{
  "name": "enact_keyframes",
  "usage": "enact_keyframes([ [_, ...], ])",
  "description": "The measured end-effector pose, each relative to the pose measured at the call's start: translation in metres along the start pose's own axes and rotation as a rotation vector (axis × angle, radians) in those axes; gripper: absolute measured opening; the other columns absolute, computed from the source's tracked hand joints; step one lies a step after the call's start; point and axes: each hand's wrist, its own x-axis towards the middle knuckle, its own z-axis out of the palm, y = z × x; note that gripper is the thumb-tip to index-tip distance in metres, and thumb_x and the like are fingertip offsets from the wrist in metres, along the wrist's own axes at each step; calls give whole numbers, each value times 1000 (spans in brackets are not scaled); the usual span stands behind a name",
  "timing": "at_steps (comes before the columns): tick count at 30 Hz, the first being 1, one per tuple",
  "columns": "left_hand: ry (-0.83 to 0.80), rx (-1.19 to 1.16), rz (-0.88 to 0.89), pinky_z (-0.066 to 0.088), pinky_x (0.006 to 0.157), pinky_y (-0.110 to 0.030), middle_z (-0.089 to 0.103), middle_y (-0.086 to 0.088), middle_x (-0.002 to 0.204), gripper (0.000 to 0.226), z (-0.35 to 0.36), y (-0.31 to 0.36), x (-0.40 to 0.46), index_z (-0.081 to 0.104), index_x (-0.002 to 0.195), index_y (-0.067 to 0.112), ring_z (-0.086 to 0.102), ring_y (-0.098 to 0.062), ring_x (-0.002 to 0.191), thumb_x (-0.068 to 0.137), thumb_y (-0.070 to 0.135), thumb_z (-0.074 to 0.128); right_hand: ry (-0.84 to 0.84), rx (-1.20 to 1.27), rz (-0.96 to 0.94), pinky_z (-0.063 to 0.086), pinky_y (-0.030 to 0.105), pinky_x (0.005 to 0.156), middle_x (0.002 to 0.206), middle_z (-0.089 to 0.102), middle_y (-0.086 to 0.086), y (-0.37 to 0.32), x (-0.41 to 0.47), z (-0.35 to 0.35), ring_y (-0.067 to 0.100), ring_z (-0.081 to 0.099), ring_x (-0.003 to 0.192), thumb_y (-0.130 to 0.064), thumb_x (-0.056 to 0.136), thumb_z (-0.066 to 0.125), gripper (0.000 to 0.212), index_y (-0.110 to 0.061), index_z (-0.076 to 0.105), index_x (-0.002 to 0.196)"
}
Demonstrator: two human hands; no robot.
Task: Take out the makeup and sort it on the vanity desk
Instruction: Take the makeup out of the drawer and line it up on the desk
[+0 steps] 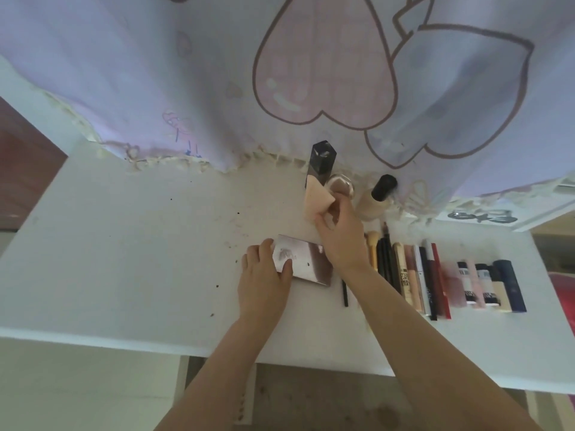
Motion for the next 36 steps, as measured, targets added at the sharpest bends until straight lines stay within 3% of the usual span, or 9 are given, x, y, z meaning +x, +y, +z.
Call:
enact_keyframes([
  [3, 42, -104, 42, 40, 75, -22, 48, 3, 110, 31, -16, -5, -19, 48, 122, 14, 49, -13, 100, 92, 22, 53, 78, 44, -15, 39, 26, 101, 129, 51, -6, -6, -30, -14, 6, 47, 121, -25, 93, 55, 43, -21, 41, 133],
  [6, 69, -156, 183, 42, 64, -11, 51, 16, 86, 14, -34, -30, -66, 57, 102, 19, 53, -1, 73, 91, 11, 51, 57, 66, -183, 48, 16, 83, 107, 58, -15, 1, -98, -24, 0, 57, 97, -28, 94, 47, 22, -27, 52, 115],
  [11, -241, 64, -76, 49, 77, -31, 62, 2, 99, 19, -27, -104, -143, 59, 106, 15, 60, -15, 88, 94, 13, 46, -587, -109, 64, 39, 9, 66, 81, 62, -19, 53, -212, 17, -4, 58, 74, -20, 92, 49, 17, -25, 63, 98],
  [14, -462, 245, -221, 32, 110, -33, 21, -10, 154, 53, -10, -129, -148, 18, 148, 11, 32, -26, 137, 97, 10, 33, -725, -202, 393, 39, 17, 78, 114, 62, 3, 84, -227, 63, 16, 59, 106, -19, 96, 46, 26, -12, 55, 120],
  [17, -573, 369, -229, 16, 117, -37, -23, -9, 155, 70, 5, -137, -148, -18, 147, 12, -7, -26, 145, 95, 8, 29, -580, -101, 677, 37, 20, 76, 119, 59, 10, 95, -222, 102, 23, 57, 107, -20, 96, 45, 27, -9, 53, 119],
  [22, -614, 438, -190, 8, 118, -36, -31, -9, 151, 73, 13, -154, -151, -24, 144, 12, -18, -26, 143, 95, 8, 29, -430, 13, 745, 50, 25, 66, 104, 69, 16, 103, -223, 135, 23, 64, 86, -16, 89, 54, 22, -3, 64, 104],
  [26, -637, 347, -155, 3, 118, -37, -21, -8, 155, 68, 5, -161, -152, -18, 146, 14, -11, -25, 144, 97, 15, 28, -454, 101, 761, 52, 33, 80, 110, 66, 15, 98, -223, 128, 28, 64, 97, -15, 93, 56, 17, -6, 60, 107],
  [31, -568, 140, -189, 24, 114, -37, 11, -2, 157, 56, -29, -138, -164, 10, 150, 24, 19, -24, 141, 99, 27, 33, -528, 392, 868, 58, 34, 65, 104, 67, 18, 60, -228, 86, 25, 68, 86, -9, 95, 53, 11, -3, 56, 104],
  [36, -461, -419, -427, 56, 82, -31, 68, 4, 104, 27, -99, -108, -184, 56, 121, 16, 68, -13, 90, 94, 21, 52, -693, 378, 774, 54, 47, 84, 105, 68, 25, 9, -232, 25, 37, 67, 94, -11, 92, 58, 17, 3, 56, 100],
])
